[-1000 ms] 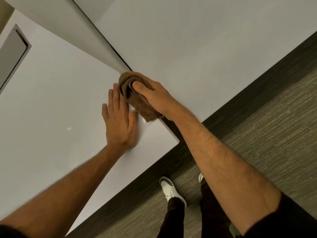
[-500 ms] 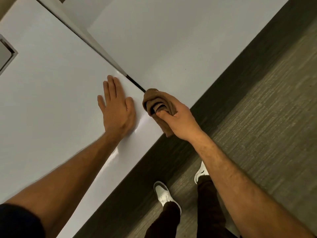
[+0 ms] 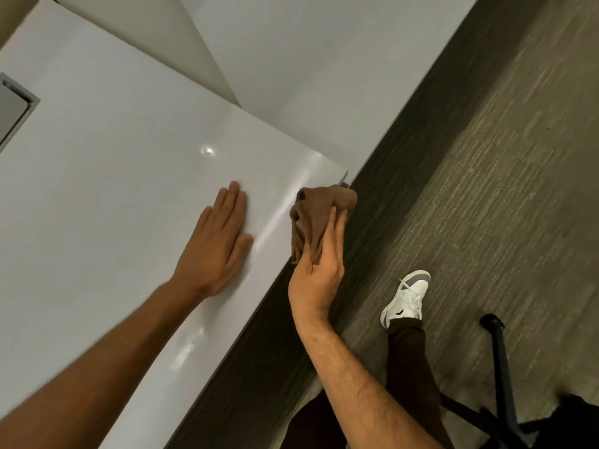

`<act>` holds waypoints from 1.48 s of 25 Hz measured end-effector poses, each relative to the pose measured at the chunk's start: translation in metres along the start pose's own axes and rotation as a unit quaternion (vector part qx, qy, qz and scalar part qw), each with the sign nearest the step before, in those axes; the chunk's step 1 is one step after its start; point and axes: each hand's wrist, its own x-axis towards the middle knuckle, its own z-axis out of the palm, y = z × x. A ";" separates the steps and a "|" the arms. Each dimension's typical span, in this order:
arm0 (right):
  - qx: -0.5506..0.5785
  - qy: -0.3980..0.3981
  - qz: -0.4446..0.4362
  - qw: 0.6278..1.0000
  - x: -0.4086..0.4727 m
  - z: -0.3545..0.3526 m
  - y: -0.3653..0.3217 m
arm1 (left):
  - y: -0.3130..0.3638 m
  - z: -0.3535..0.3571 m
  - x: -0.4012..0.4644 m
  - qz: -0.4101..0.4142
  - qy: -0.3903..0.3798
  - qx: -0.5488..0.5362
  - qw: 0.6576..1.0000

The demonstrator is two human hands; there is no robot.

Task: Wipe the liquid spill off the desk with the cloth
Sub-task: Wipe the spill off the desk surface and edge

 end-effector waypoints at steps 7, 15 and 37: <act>-0.137 -0.060 -0.120 0.981 -0.073 -0.017 0.024 | -0.033 0.014 -0.056 0.017 -0.001 0.069 0.997; -0.432 -0.122 -0.196 0.872 0.021 0.007 -0.004 | -0.039 0.014 -0.052 0.022 -0.006 0.089 0.996; -0.581 -0.200 -0.321 0.720 0.103 0.118 -0.061 | -0.093 0.039 -0.192 -0.281 0.116 -0.021 0.952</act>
